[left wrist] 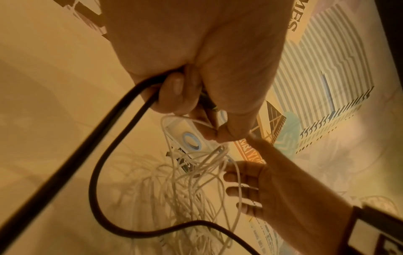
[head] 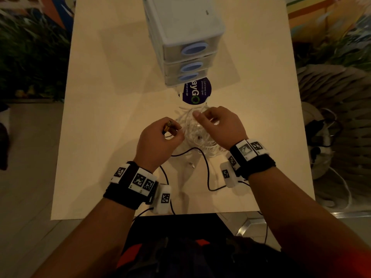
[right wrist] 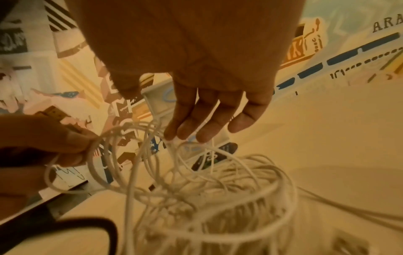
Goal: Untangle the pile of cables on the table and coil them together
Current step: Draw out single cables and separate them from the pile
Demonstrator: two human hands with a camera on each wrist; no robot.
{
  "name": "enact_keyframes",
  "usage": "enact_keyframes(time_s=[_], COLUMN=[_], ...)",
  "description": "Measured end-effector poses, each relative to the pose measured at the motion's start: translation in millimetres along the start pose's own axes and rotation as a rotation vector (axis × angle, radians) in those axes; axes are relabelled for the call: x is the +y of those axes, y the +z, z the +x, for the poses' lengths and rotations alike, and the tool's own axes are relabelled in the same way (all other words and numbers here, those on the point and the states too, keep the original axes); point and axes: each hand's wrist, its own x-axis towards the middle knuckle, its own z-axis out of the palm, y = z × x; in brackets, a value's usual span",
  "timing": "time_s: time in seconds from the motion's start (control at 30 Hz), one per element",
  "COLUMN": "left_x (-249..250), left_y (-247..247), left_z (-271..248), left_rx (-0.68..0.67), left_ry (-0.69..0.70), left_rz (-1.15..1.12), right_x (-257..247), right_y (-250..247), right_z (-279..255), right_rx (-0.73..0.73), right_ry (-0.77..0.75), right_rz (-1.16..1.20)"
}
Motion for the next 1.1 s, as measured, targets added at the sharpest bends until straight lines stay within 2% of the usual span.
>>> enact_keyframes(time_s=[0.2, 0.37, 0.47, 0.67, 0.87, 1.0, 1.1], left_x=[3.7, -0.5, -0.7, 6.0, 13.4, 15.2, 15.7], left_y=[7.1, 1.3, -1.0, -3.7, -10.2, -12.6, -14.9], left_z=[-0.9, -1.2, -2.2, -0.2, 0.4, 0.4, -0.3], left_rx=[-0.013, 0.106, 0.118, 0.225, 0.218, 0.285, 0.32], left_ry=[0.059, -0.004, -0.006, 0.008, 0.049, 0.065, 0.062], left_rz=[0.037, -0.011, -0.056, -0.248, -0.285, -0.319, -0.357], right_x=[-14.1, 1.0, 6.2, 5.2, -3.9, -8.8, -2.6], right_y=[10.3, 6.6, 3.8, 0.9, 4.9, 3.9, 2.5], right_z=[2.9, 0.4, -2.1, -0.4, -3.4, -7.6, -5.2], right_rx=[-0.067, -0.001, 0.059, 0.131, 0.042, -0.021, -0.03], right_ry=[0.005, 0.105, 0.13, -0.049, -0.257, -0.292, -0.229], right_rz=[-0.013, 0.08, 0.071, -0.008, -0.066, -0.18, -0.32])
